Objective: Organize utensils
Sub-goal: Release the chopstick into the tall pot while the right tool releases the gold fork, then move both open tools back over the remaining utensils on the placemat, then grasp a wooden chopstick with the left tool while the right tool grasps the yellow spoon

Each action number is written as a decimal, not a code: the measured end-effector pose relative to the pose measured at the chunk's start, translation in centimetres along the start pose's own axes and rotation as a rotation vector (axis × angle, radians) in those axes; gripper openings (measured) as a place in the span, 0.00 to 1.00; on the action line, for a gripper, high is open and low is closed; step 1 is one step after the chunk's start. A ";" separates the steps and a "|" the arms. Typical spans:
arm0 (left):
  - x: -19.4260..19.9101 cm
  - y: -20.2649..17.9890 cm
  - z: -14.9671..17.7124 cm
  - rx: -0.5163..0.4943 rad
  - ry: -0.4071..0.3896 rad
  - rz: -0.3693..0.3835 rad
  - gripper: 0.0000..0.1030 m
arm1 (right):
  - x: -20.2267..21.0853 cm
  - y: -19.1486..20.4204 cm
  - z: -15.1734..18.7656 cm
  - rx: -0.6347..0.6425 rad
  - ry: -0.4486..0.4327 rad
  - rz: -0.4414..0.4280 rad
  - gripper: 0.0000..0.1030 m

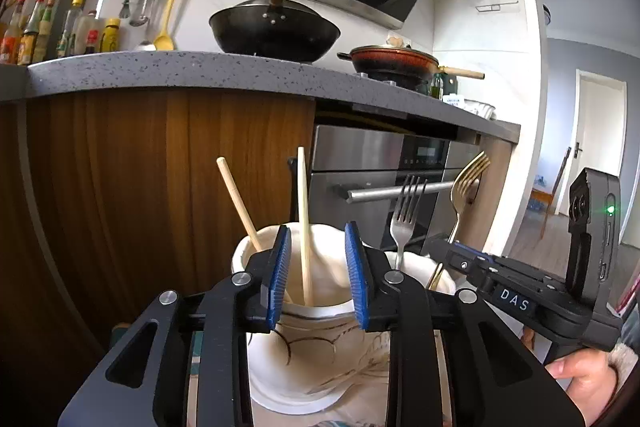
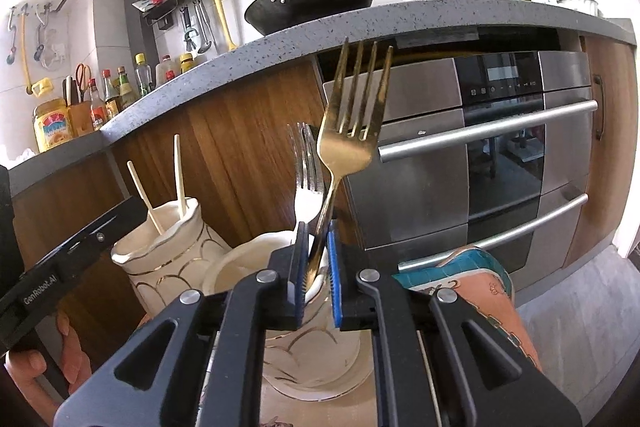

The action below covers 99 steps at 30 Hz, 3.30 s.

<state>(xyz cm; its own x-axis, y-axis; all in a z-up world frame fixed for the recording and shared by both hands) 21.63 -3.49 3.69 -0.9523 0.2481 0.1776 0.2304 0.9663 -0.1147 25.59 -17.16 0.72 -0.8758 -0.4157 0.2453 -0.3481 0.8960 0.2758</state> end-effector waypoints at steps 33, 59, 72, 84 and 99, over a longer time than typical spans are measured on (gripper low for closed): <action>8.9 3.4 4.2 0.014 0.148 -0.229 0.91 | 7.9 1.1 3.2 -0.041 0.070 -0.033 0.96; 10.2 -0.1 17.1 0.010 0.589 -0.230 0.84 | 7.7 2.1 10.3 0.006 0.227 -0.031 0.96; 7.9 -1.0 17.3 -0.075 0.669 -0.180 0.35 | 7.7 2.1 10.2 0.018 0.224 -0.035 0.96; 9.7 1.0 17.1 0.010 0.651 -0.139 0.05 | 8.6 4.7 11.2 0.073 0.322 -0.102 0.80; 11.1 1.8 15.9 0.063 0.576 -0.087 0.05 | 9.1 9.4 17.0 0.159 0.598 -0.199 0.20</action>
<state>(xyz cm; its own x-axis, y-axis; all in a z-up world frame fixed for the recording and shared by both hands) 8.33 -0.05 -10.13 -0.7010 0.1824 0.6894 0.1273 0.9832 -0.1307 8.66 -9.85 -10.30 -0.4678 -0.5503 0.6917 -0.5702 0.7858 0.2396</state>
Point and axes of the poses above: each gripper's, at about its wrist camera, not at the fingertips, and x roughly against the way its jaws point, y to its left, z to its underside, the point moved 8 cm from there along -x, roughly the way its jaws point, and after that the axes turned 4 degrees about -y, right-handed, at the moved point
